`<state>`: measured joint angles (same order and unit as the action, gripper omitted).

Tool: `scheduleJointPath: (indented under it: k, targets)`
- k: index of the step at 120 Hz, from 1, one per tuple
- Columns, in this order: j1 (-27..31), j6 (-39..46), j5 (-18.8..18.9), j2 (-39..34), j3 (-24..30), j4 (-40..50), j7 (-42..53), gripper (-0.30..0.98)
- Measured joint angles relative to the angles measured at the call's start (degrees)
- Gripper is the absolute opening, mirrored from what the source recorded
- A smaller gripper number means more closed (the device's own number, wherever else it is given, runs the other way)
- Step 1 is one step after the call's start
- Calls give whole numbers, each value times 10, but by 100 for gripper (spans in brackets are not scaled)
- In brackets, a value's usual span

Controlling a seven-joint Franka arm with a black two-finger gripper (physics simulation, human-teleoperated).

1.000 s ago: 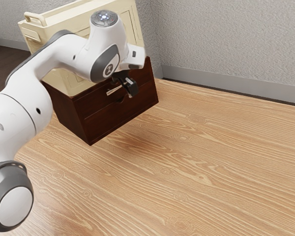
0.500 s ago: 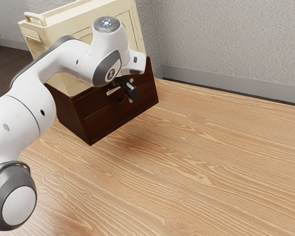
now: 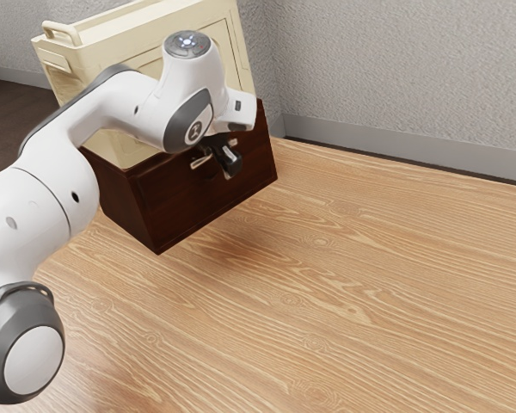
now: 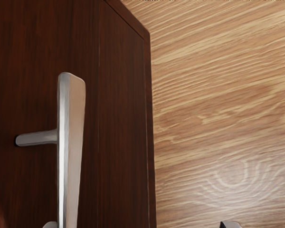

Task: Pull the drawer handle with one arm to open the drawer

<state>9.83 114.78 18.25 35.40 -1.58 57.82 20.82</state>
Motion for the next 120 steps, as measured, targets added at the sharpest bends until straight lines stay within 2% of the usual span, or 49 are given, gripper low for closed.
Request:
scheduleJointPath:
  k: [29, 49, 120]
  targets:
    - [-3, -4, -9, -5, 2, 0, -3, 6]
    - [-7, -11, -16, -9, 2, 2, -5, -4]
    - [-44, -39, -6, -42, 2, 43, -35, -10]
